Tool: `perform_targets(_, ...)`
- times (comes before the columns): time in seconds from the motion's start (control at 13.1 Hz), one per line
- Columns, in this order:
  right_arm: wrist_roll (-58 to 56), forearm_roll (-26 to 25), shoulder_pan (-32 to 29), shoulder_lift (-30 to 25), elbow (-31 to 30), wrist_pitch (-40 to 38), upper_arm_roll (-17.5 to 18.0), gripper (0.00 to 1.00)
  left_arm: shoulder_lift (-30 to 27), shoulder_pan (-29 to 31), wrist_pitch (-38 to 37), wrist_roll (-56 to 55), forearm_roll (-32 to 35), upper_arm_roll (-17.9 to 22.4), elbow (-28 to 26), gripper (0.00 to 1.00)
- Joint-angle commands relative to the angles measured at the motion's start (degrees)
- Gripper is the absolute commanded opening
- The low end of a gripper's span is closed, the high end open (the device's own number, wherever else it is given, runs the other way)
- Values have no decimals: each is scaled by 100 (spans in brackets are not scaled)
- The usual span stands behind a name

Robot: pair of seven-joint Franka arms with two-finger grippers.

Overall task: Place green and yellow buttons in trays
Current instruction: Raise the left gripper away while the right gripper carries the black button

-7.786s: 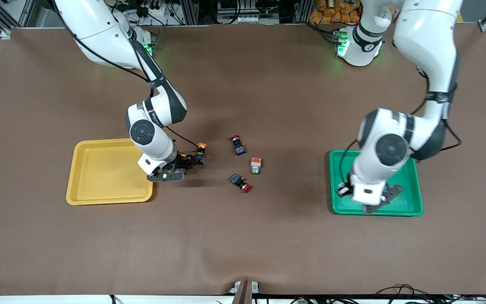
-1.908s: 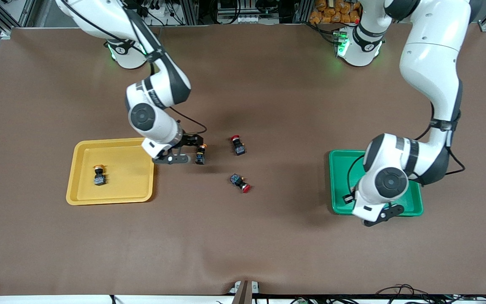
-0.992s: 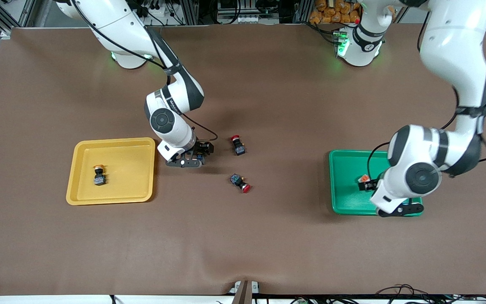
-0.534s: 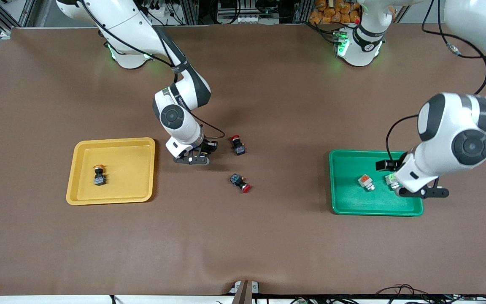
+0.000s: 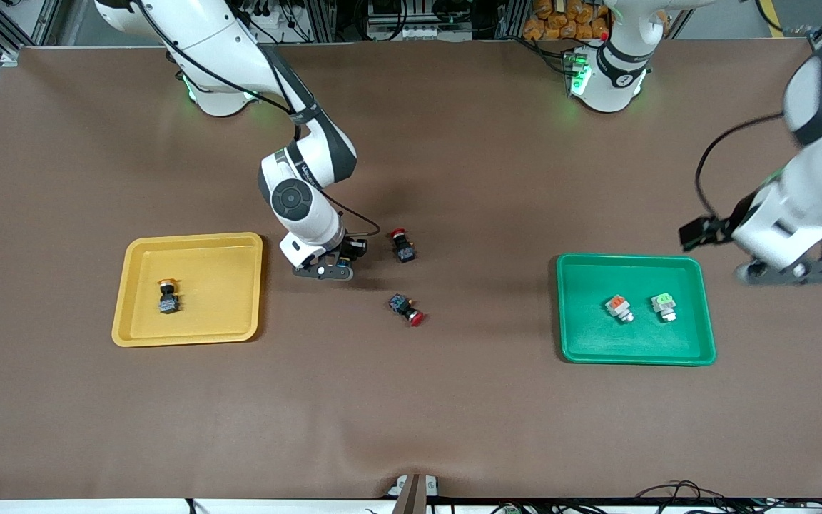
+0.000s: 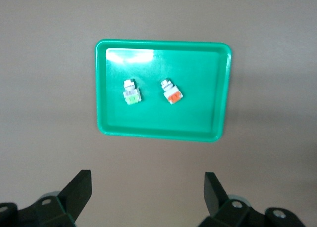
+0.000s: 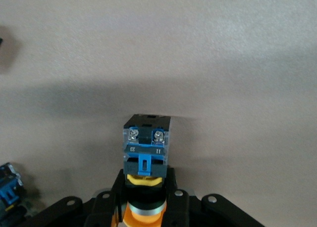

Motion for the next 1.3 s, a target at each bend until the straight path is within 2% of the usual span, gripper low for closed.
perform_targets(0.0,15,138,-24,-493,-24,-757,-8,0,-401,74,-449,123,-392,-10,84,100)
perform_targets(0.15,-143,103,-216,-950,28,-1601,-43,0,-656,57,-608,62,-385,25,93,100)
perform_targets(0.31,-947,68,-611,-1180,37,-2034,-60,0,-666,66,-609,96,-358,43,180,100)
perform_targets(0.38,-1413,-28,-874,-1198,37,-2131,-104,0,-710,74,-609,123,-367,17,198,100)
perform_targets(0.69,-2996,-1082,-2077,-1434,28,-2596,-184,0,-684,74,-609,106,-437,34,216,100)
perform_targets(0.84,-3840,-1154,-2562,-1506,28,-2755,-184,0,-666,101,-609,114,-411,60,216,100)
perform_targets(1.07,-4099,-1233,-2792,-1392,20,-2546,-184,0,-666,-30,-644,79,-358,130,207,100)
perform_targets(1.22,-4108,-1329,-2862,-1094,11,-2099,-184,0,-675,-765,-697,97,-358,1005,198,100)
